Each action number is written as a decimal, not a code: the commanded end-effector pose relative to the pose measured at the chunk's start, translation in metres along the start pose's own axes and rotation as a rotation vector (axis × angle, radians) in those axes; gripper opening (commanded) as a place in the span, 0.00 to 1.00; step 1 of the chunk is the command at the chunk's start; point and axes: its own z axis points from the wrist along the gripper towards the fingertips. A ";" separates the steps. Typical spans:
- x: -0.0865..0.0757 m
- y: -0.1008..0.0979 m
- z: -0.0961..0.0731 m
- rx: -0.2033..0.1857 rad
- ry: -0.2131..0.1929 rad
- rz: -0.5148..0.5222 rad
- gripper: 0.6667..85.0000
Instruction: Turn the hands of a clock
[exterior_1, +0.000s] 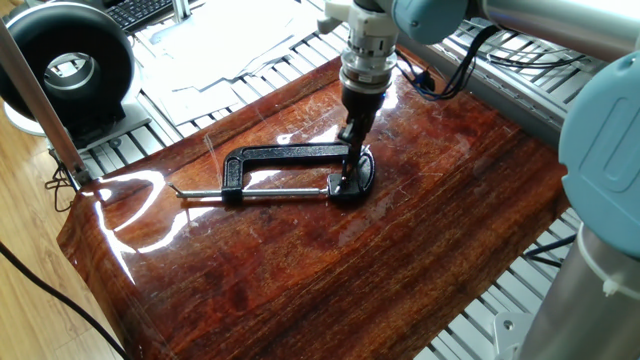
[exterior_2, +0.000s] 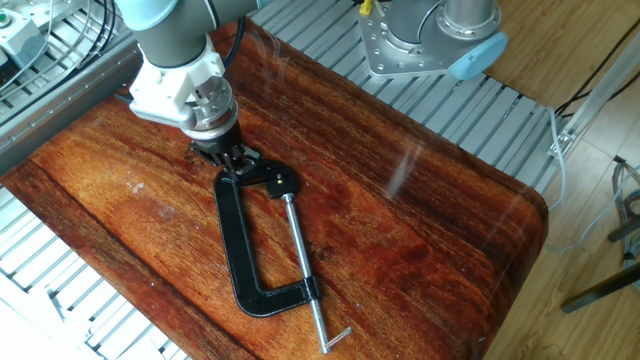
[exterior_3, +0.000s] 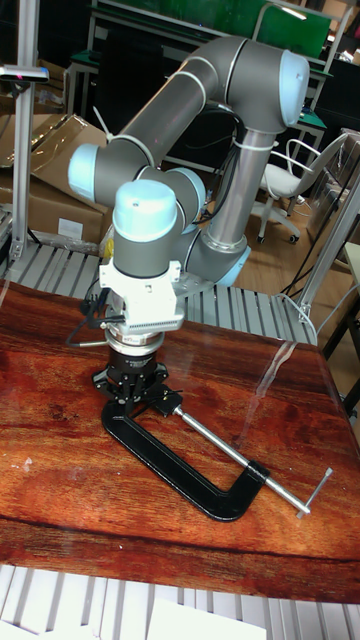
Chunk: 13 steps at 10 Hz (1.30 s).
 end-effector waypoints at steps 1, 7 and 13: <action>0.005 0.004 -0.004 -0.024 -0.003 0.007 0.00; 0.016 0.009 -0.005 -0.052 0.000 0.012 0.00; 0.033 0.010 -0.008 -0.065 0.011 0.013 0.00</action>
